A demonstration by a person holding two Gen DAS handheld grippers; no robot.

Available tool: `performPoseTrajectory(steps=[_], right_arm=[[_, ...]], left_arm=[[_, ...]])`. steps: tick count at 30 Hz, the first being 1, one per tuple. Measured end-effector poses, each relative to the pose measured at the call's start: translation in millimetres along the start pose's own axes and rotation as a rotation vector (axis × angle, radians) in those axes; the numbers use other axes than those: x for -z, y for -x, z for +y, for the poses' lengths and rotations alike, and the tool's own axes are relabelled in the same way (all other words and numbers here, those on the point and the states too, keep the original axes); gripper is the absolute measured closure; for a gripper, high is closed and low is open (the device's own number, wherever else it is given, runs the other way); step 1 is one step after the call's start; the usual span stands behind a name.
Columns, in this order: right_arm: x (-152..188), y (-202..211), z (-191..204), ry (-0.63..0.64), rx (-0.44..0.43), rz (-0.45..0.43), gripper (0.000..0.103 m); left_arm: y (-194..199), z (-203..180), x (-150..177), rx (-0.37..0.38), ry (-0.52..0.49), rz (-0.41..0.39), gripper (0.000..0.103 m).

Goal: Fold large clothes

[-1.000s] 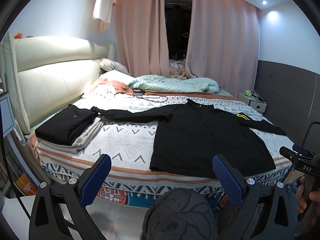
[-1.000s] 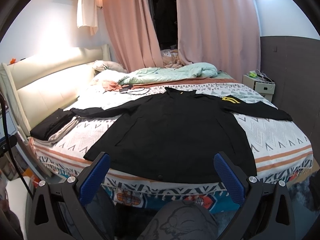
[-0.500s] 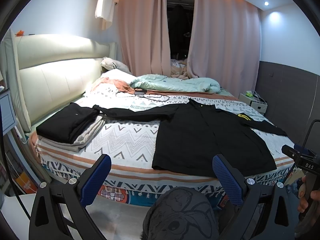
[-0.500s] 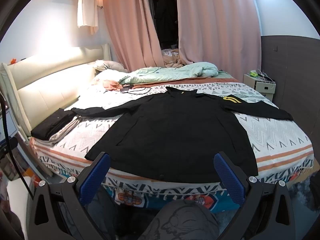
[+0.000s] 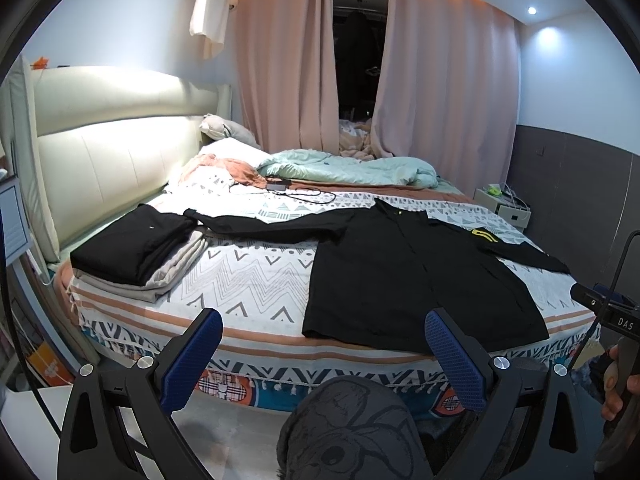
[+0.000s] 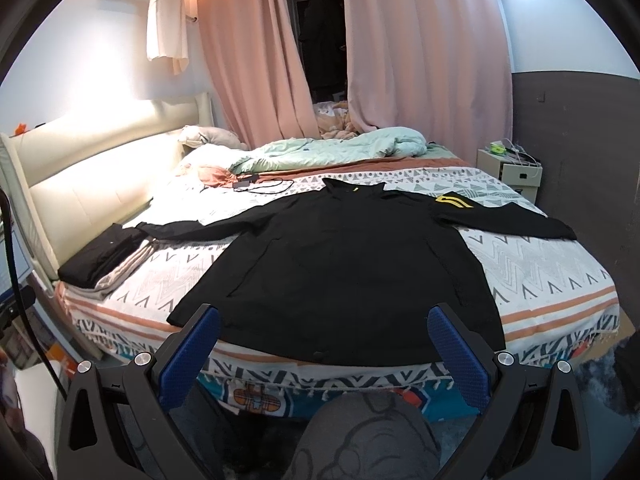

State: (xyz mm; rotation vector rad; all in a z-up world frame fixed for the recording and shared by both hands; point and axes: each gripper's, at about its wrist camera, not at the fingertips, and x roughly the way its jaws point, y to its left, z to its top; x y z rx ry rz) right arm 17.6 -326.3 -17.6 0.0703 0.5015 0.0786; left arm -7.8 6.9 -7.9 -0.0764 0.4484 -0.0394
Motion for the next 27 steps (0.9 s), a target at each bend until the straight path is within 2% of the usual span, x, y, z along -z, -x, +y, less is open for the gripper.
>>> performPoseTrajectory(steps=[13, 27], right_arm=[[2.2, 11.0, -1.3, 0.020, 0.004, -0.004, 0.000], [-1.5, -9.5, -2.6, 0.007, -0.012, 0.010, 0.000]], left_arm=[[6.4, 0.2, 2.1, 0.005, 0.002, -0.005, 0.002], [-9.6, 8.0, -4.3, -0.011, 0.005, 0.011, 0.002]])
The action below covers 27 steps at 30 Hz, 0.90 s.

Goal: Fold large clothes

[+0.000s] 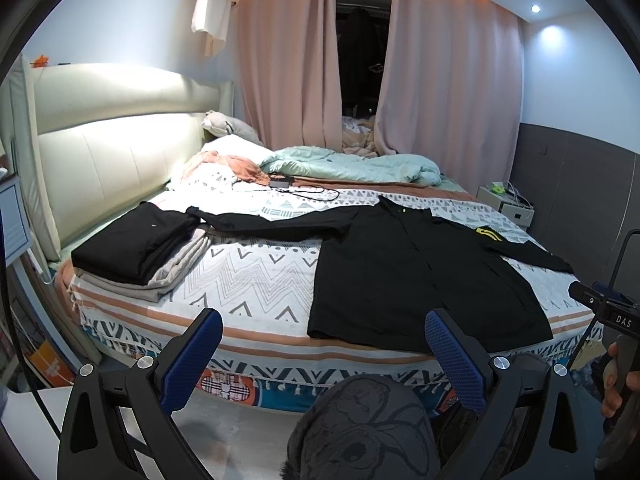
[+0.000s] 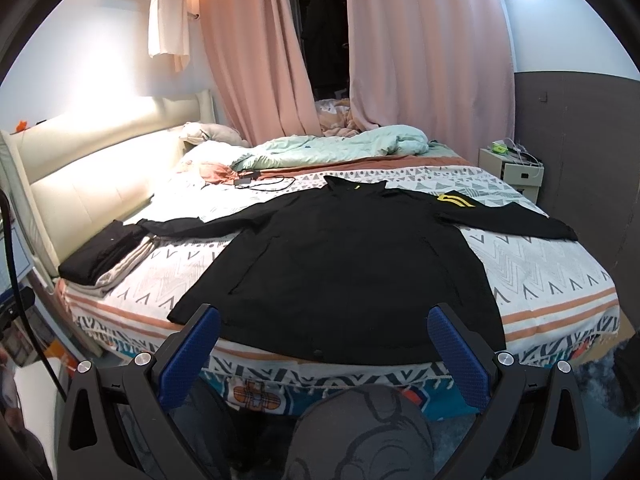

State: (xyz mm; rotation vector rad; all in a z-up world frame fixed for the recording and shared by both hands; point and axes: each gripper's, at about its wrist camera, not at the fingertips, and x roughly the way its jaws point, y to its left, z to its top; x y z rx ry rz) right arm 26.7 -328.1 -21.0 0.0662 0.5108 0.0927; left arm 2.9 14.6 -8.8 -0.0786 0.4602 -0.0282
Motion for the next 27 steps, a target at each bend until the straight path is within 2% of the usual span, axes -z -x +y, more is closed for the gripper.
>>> performPoseTrajectory(steps=[18, 27], right_arm=[[-49.2, -90.5, 27.1, 0.019, -0.063, 0.014, 0.000], [-72.9, -137.0, 32.8, 0.006, -0.106, 0.026, 0.000]], left_arm=[[-68.9, 22.1, -32.1, -0.052, 0.063, 0.034, 0.002], [-108.0, 17.9, -46.8, -0.058, 0.068, 0.063, 0.002]])
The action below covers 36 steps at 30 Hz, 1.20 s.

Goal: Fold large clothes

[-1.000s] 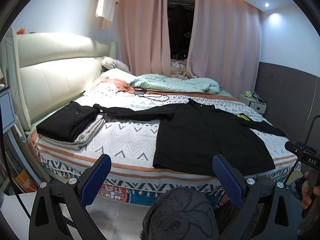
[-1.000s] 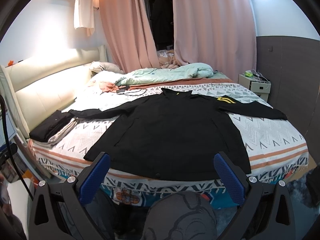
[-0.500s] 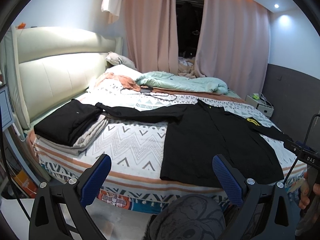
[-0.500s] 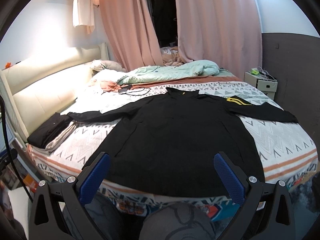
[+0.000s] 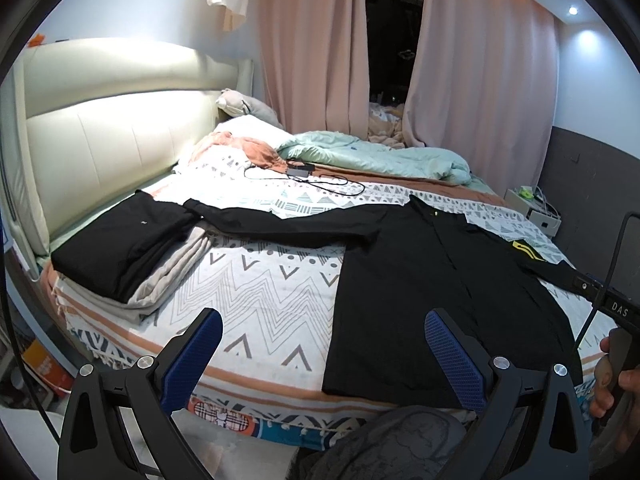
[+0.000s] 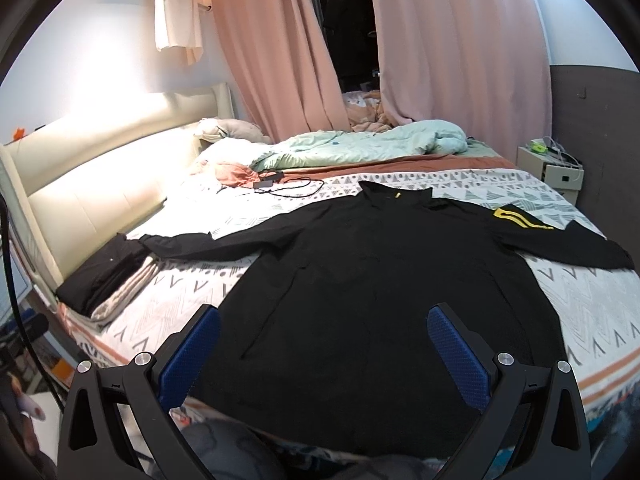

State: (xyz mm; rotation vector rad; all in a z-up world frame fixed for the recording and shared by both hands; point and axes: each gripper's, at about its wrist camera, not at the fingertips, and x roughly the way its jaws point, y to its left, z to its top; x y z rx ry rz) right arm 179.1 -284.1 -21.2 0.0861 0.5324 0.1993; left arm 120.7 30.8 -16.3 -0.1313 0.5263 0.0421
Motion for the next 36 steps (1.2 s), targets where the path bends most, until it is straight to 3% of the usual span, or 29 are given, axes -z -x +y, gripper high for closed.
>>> performPoseTrajectory(steps=[7, 15, 26, 36], right_arm=[[-19.0, -33.1, 2.4, 0.000, -0.021, 0.003, 0.000], [-47.8, -78.8, 12.1, -0.009, -0.054, 0.003, 0.000], [-83.7, -157.7, 31.7, -0.021, -0.104, 0.037, 0.000], [-111.9, -230.0, 39.4, -0.047, -0.146, 0.068, 0.000]], left_arm=[[-25.1, -1.6, -16.4, -0.002, 0.008, 0.016, 0.002], [-59.3, 14.7, -32.5, -0.058, 0.040, 0.050, 0.002], [-118.0, 59.3, -60.4, -0.156, 0.098, 0.088, 0.002], [-166.5, 118.6, -89.2, -0.251, 0.191, 0.101, 0.009]])
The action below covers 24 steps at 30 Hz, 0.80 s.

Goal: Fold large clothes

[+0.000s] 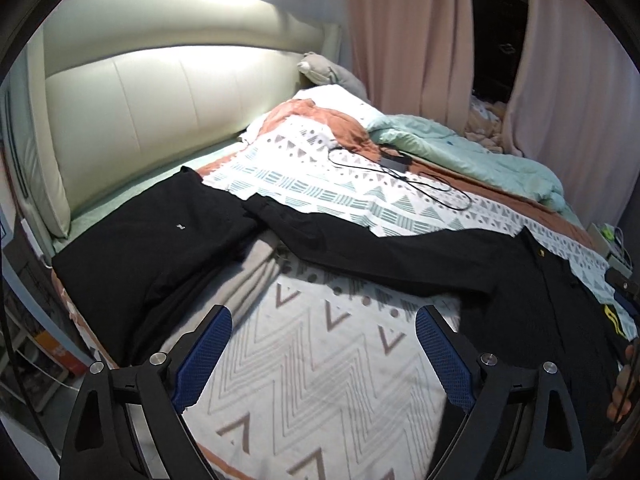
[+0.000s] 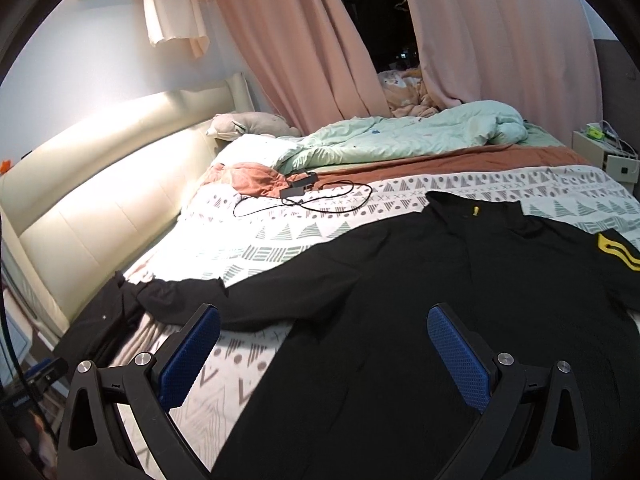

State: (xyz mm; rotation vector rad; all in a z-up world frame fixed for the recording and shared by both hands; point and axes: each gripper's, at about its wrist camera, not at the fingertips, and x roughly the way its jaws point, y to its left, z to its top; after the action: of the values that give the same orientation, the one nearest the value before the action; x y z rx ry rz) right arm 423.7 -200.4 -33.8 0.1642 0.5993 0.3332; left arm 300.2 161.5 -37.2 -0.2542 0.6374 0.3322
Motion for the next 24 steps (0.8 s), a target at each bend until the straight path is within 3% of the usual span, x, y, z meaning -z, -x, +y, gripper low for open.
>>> performPoseTrajectory(steps=[6, 12, 19, 24], right_arm=[[16.1, -41.3, -19.6, -0.036, -0.049, 0.027, 0.000], [34.8, -75.7, -36.2, -0.042, 0.001, 0.111, 0.001], [39.4, -98.7, -49.0, -0.034, 0.031, 0.154, 0.002], [39.6, -113.4, -60.3, -0.069, 0.015, 0.180, 0.009]], left_arm=[[-42.2, 12.5, -17.8, -0.035, 0.049, 0.026, 0.009], [-91.9, 17.1, -32.5, -0.034, 0.085, 0.067, 0.009], [-161.4, 16.7, -41.3, -0.046, 0.122, 0.151, 0.017], [-201.7, 20.2, -36.2, -0.061, 0.158, 0.212, 0.023]])
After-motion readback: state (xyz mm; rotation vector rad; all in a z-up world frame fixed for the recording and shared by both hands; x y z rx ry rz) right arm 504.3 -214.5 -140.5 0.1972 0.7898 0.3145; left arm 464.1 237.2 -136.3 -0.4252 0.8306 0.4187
